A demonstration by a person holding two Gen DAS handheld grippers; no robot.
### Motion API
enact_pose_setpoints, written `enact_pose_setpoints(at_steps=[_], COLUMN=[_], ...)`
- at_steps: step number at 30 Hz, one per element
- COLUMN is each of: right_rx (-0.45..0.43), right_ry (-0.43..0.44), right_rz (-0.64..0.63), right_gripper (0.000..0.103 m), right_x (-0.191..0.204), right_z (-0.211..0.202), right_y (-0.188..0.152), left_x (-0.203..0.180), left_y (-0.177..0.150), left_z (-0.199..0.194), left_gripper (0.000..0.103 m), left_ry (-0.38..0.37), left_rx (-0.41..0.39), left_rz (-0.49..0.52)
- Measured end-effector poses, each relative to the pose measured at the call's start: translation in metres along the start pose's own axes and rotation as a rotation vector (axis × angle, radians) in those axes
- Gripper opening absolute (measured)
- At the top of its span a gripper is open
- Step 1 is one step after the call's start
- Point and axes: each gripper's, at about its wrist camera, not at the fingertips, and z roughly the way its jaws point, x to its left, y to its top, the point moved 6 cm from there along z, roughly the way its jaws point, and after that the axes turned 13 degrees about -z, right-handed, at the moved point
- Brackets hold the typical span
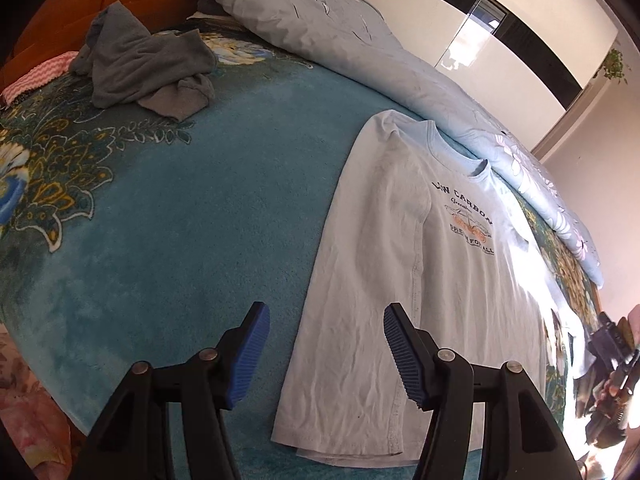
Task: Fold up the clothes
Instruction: 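Grasp the T-shirt side with the right gripper and fold it over the print, then grasp the sleeve with the right gripper and fold it back along the folded side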
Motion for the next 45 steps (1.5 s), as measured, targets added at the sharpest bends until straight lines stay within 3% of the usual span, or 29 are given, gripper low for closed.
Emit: enact_pose_setpoints(at_steps=[5,11,13,17,27,31,32,34,35,41,45], right_rx=[-0.145,-0.103,-0.088,-0.056,0.030,0.093,0.130,0.189,0.213,0.219,0.102], right_ry=[0.337,0.941,1.025,1.073,0.970,0.959,0.973,0.998,1.014,1.192,1.218], right_rz=[-0.151,-0.454,-0.546,-0.684,-0.839,-0.771,-0.732,-0.656,-0.621,-0.340,-0.267], right_gripper=[0.063,0.062,0.062,0.062,0.060,0.036,0.034,0.013,0.010,0.007,0.007], right_x=[0.108,0.310,0.361,0.416,0.461,0.461,0.460,0.456,0.454,0.421,0.399], right_z=[-0.054,-0.110,-0.128,-0.145,-0.137,-0.127,-0.122,-0.112,-0.108,-0.101,-0.117], right_y=[0.022,-0.012,-0.026,-0.048,-0.088,-0.079,-0.075,-0.069,-0.066,0.000,0.091], left_x=[0.009,0.037,0.049,0.070,0.088,0.093,0.095,0.100,0.102,0.113,0.102], left_y=[0.007,0.012,0.014,0.018,0.016,0.016,0.017,0.017,0.017,0.020,0.033], left_z=[-0.011,-0.034,-0.044,-0.059,-0.068,-0.070,-0.070,-0.070,-0.070,-0.068,-0.054], left_gripper=[0.063,0.063,0.063,0.064,0.066,0.066,0.066,0.066,0.066,0.066,0.066], left_ry=[-0.043,-0.049,-0.050,-0.064,-0.125,-0.141,-0.144,-0.151,-0.154,-0.146,-0.139], left_rx=[-0.038,-0.072,-0.090,-0.117,-0.129,-0.130,-0.131,-0.132,-0.130,-0.142,-0.124], left_rz=[-0.054,-0.108,-0.122,-0.156,-0.194,-0.201,-0.207,-0.223,-0.226,-0.237,-0.214])
